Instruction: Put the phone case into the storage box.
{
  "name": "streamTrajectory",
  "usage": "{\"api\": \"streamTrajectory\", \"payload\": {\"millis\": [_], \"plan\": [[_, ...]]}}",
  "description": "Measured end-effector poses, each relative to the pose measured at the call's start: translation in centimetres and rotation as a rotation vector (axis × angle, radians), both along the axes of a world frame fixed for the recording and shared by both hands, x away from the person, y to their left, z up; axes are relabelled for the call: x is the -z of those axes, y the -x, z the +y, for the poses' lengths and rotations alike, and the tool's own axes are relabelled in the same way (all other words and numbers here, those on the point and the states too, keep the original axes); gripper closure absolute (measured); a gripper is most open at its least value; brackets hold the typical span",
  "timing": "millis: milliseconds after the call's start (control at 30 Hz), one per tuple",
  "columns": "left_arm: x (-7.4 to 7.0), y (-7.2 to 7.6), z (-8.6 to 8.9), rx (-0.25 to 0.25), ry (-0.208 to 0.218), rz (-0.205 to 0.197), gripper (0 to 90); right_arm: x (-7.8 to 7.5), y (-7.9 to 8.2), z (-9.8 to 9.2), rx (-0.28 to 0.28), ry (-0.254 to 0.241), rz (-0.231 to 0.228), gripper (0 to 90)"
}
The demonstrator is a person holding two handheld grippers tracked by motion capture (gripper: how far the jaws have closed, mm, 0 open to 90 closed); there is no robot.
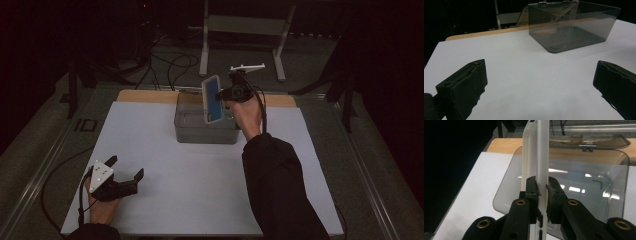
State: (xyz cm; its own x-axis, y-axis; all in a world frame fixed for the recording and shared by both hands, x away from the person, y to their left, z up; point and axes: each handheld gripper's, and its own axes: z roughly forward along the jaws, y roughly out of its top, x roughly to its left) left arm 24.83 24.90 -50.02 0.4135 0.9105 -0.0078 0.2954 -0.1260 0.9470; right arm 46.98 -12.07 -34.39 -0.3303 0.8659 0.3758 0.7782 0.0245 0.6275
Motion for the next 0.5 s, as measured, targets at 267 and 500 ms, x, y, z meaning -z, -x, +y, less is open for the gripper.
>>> {"api": "streamTrajectory", "payload": {"millis": [267,500], "plan": [[0.00,0.02,0.00,0.000,0.000,-0.001,0.1,0.17,-0.34,-0.40,0.027,0.021,-0.004,82.3],[-0.01,0.03,0.01,-0.001,0.001,-0.002,0.1,0.26,-0.51,-0.63,0.045,0.034,-0.008,82.3]]}}
